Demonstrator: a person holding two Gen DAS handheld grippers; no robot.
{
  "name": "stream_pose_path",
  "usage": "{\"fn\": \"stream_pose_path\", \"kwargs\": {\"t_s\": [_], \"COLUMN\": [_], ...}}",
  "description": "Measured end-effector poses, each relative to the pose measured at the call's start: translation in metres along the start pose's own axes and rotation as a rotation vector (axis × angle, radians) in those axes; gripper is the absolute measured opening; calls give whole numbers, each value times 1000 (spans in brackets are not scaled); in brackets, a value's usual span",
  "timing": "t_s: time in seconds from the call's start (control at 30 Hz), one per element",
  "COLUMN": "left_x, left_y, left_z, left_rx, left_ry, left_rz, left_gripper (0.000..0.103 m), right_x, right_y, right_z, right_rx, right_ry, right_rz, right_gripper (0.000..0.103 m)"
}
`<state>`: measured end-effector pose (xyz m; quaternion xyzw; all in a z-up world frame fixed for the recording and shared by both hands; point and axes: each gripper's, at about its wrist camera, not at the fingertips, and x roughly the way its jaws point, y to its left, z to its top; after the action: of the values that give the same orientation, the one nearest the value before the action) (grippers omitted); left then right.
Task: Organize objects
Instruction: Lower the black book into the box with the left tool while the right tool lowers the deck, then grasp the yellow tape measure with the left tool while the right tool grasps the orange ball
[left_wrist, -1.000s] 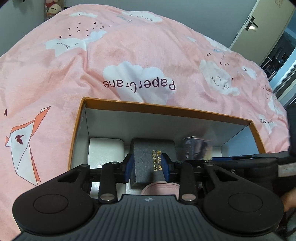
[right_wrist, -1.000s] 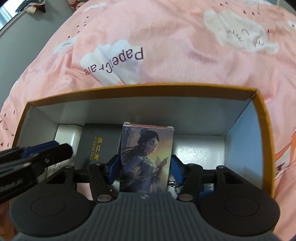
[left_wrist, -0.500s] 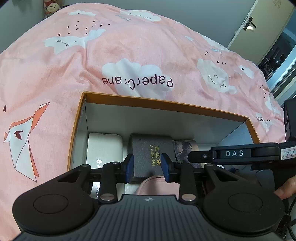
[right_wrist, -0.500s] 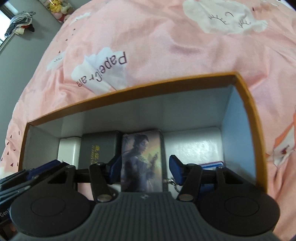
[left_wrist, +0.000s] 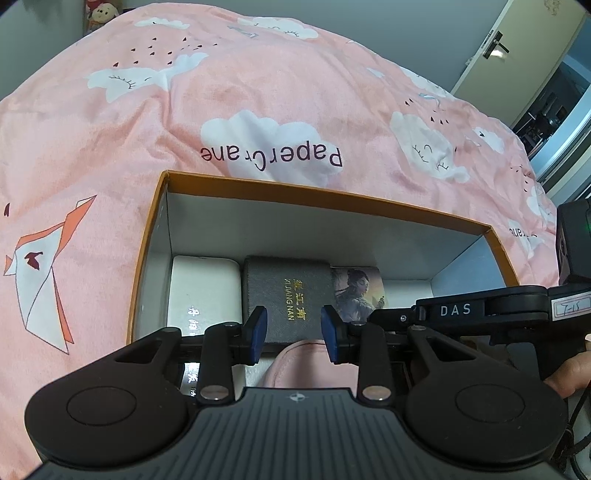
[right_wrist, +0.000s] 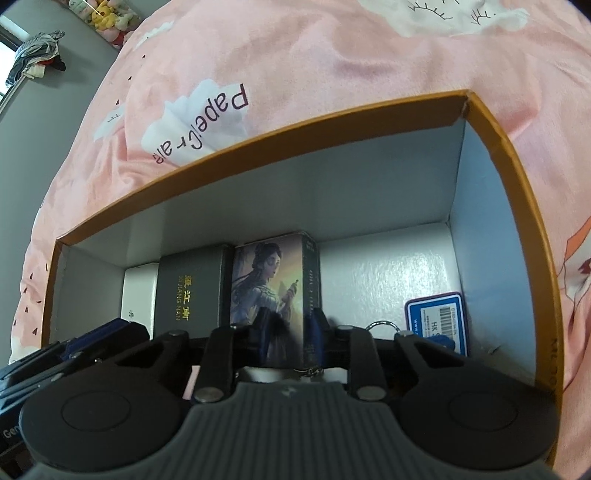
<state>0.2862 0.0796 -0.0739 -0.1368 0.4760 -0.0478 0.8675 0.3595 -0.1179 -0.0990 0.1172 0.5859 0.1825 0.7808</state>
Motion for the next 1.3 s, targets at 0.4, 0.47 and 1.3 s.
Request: {"fn": "stream_pose_path", "kwargs": {"t_s": [0.4,0.47,1.3], "left_x": [-73,-90,-30], "left_y": [-40,-51,-79], "left_z": [-24,-35,-146], "left_rx": [103,132,57], "left_ry": [-174,-205,90], "left_rz": [-59,-79,-210], "left_gripper": [36,36,36], "right_x": [-87,-112,-125], "right_y": [30,29,-66], "right_z": [-43,-62,-206], "right_rx": [-231,-267,-247], "right_ry": [-229,-285,-313], "right_rz": [13,21,-112], "right_gripper": [33,39,38]}}
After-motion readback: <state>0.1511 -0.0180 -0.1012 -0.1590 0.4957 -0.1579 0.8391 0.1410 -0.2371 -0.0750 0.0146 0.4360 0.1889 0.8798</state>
